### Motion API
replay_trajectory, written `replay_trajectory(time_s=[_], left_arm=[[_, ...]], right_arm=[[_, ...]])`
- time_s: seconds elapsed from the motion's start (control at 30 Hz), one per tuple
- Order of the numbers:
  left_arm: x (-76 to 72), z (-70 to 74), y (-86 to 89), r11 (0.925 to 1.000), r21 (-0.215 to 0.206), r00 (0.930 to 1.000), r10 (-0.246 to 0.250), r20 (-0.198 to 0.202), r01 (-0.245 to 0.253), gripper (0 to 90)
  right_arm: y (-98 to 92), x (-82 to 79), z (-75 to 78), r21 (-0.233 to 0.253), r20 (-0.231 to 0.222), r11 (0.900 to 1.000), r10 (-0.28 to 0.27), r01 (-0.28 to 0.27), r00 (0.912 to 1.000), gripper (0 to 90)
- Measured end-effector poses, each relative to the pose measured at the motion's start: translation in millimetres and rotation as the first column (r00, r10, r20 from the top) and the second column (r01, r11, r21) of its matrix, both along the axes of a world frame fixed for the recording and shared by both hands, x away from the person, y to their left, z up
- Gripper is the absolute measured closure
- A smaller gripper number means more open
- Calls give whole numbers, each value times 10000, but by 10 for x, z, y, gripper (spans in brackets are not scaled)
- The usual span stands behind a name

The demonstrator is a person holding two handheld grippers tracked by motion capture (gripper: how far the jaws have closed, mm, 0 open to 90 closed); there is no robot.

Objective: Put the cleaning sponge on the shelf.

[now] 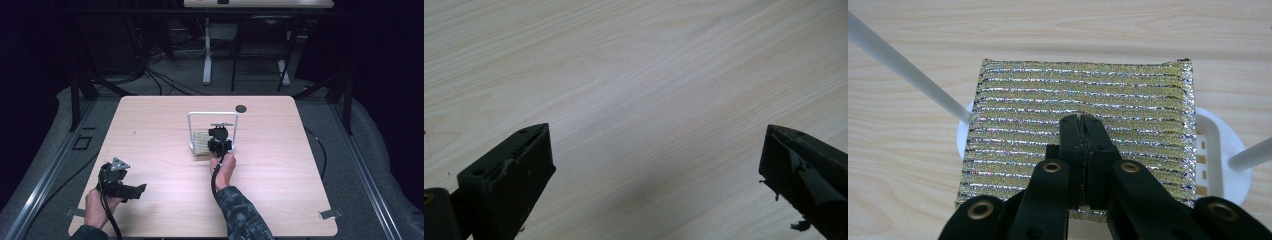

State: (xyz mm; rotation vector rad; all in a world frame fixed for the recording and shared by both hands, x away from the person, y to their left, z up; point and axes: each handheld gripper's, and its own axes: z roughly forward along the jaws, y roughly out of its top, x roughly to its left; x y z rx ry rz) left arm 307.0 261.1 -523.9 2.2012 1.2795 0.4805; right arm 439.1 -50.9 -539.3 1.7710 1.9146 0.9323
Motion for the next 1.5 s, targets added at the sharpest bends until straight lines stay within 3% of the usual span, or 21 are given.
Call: replay_trajectory(time_s=[0.17, 0.3, 0.67, 1.1, 1.3, 1.5], left_arm=[[-1, 0, 0, 10000, -1, 10000, 2, -3, -2, 9], [0, 1, 5, 10000, -1, 10000, 9, -7, -9, 8], [-3, 3, 5, 10000, -45, 10000, 34, 43, -34, 3], [-4, -1, -9, 10000, -79, 10000, 22, 6, -21, 3], [-6, -3, -20, 10000, -25, 10000, -64, 9, 64, 2], [-3, -5, -16, 10000, -54, 10000, -31, 9, 31, 2]], right_arm=[[2, 2, -21, 61, 4, 10000, 52, -52, 10000, 873], [-21, -21, 13, 8, 32, 9997, 243, -243, 9997, 805], [-107, -167, 196, 182, 273, 9957, 905, -910, 9955, 661], [-336, -370, 424, 491, 278, 9829, 1766, -1778, 9839, 535], [-424, -453, 498, 293, 231, 9771, 2101, -2108, 9774, 492], [-552, -539, 577, 396, 180, 9705, 2371, -2377, 9713, 415]])
